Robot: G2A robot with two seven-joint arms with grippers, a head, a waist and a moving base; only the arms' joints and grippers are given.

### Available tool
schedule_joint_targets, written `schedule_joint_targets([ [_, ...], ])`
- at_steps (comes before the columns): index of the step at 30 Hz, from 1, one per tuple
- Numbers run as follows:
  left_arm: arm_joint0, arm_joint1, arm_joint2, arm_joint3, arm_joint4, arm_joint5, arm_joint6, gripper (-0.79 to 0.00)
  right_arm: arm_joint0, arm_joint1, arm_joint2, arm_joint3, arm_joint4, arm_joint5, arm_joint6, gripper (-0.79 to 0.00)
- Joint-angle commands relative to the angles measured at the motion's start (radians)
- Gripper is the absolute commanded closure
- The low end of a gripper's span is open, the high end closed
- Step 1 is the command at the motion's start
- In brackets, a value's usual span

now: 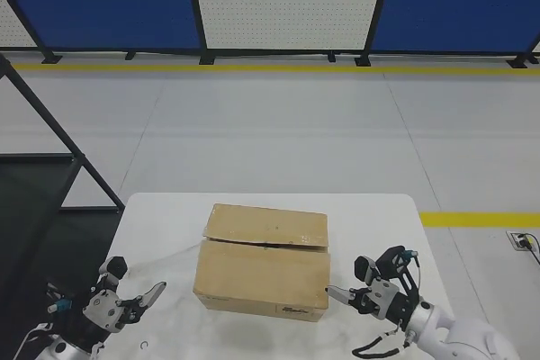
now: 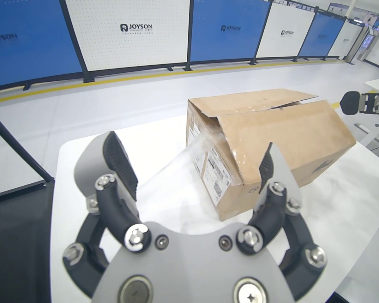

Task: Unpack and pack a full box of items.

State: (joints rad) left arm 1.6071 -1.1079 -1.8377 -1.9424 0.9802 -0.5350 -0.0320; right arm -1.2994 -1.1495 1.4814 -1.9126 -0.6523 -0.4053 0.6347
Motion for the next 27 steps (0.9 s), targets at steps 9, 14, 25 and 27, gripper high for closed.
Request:
schedule_joint_targets([
  [9, 0.0, 0.0, 0.0, 0.0, 0.0, 0.0, 0.0, -0.785, 0.0, 0.0, 0.0, 0.0, 0.0, 0.0, 0.0, -0.785],
  [14, -0.006, 0.0, 0.007, 0.0, -0.003, 0.004, -0.014, -0.785, -0.01, -0.001, -0.002, 0.002, 0.013, 0.011, -0.02, -0.785],
  [25, -0.16, 0.021, 0.017, 0.073, -0.239, -0.071, -0.302, -0.785, 0.046, 0.005, 0.019, 0.164, 0.411, -0.15, 0.015, -0.785],
  [27, -0.187, 0.026, 0.021, 0.094, -0.314, -0.065, -0.382, -0.785, 0.088, 0.007, 0.013, 0.225, 0.523, -0.176, 0.056, -0.785],
])
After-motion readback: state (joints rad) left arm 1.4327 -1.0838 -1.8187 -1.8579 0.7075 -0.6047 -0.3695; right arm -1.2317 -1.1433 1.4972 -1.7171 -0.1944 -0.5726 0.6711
